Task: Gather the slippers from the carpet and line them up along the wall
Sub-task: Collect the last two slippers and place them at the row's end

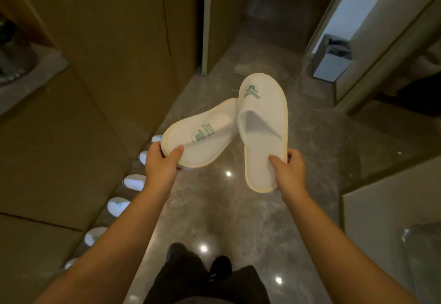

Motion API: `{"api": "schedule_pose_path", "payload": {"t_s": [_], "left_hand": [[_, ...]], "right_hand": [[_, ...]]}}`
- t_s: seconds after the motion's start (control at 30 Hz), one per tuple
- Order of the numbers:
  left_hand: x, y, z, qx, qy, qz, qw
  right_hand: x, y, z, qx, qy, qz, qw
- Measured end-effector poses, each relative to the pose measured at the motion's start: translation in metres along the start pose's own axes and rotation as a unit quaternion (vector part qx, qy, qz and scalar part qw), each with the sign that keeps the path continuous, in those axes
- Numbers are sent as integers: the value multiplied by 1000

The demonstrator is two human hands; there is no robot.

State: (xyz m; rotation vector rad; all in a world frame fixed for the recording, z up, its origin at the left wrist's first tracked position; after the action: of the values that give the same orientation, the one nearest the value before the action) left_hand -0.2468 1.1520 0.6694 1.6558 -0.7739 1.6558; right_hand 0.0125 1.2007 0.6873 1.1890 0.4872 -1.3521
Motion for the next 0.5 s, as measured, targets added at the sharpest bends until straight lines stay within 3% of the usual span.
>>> {"api": "schedule_pose_path", "payload": {"t_s": [0.5], "left_hand": [[-38, -140, -333, 77, 54, -9, 995]], "right_hand": [[-192, -186, -319, -100, 15, 56, 993]]}}
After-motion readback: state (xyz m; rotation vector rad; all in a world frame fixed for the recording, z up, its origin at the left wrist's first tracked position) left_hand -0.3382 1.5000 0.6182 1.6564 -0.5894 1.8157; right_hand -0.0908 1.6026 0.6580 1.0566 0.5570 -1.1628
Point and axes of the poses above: each hand's wrist, its own z-axis away from the middle knuckle, its own y-axis out of the back of the hand, x = y × z, the point moved 5 cm from there along -z, towards the middle knuckle, and after that the axes turned 13 degrees about -y, right-handed, at the moved point
